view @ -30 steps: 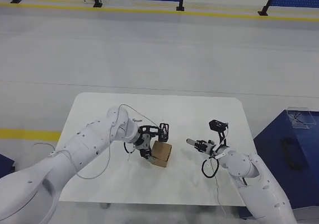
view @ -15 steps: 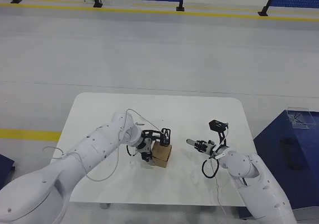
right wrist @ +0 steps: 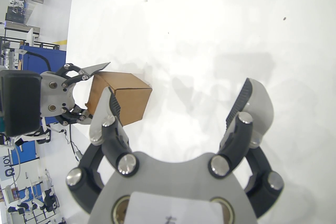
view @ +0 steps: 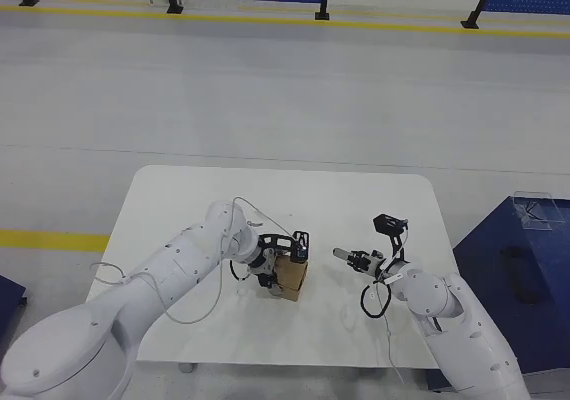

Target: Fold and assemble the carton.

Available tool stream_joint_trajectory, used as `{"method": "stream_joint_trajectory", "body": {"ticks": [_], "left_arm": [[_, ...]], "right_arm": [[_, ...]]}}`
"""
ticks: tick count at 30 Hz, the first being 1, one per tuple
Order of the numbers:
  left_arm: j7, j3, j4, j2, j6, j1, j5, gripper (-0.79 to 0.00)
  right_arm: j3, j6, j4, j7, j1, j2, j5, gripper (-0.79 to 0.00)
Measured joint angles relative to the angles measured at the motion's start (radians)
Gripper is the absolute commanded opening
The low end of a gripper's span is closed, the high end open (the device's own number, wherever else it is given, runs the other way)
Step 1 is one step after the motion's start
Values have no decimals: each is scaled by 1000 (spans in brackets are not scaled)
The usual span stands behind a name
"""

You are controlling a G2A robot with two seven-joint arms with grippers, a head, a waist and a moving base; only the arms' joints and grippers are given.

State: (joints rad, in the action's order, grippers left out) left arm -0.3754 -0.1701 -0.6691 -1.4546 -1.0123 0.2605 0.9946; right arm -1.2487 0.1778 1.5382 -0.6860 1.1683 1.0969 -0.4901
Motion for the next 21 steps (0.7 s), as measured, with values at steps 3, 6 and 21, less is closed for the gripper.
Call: {"method": "stream_joint_trajectory", "body": {"ticks": [3, 6, 21], "left_arm": [[1, 0, 1, 0, 0, 1, 1, -212], [-11, 0, -3, 1, 0, 2, 4, -188], [-94, 0, -72, 23, 0, -6, -56, -785]], "right_arm": [[0, 0, 0, 0, 0, 0, 0, 0], [0, 0, 0, 0, 0, 0, 0, 0], [0, 0, 0, 0, 0, 0, 0, 0]]}}
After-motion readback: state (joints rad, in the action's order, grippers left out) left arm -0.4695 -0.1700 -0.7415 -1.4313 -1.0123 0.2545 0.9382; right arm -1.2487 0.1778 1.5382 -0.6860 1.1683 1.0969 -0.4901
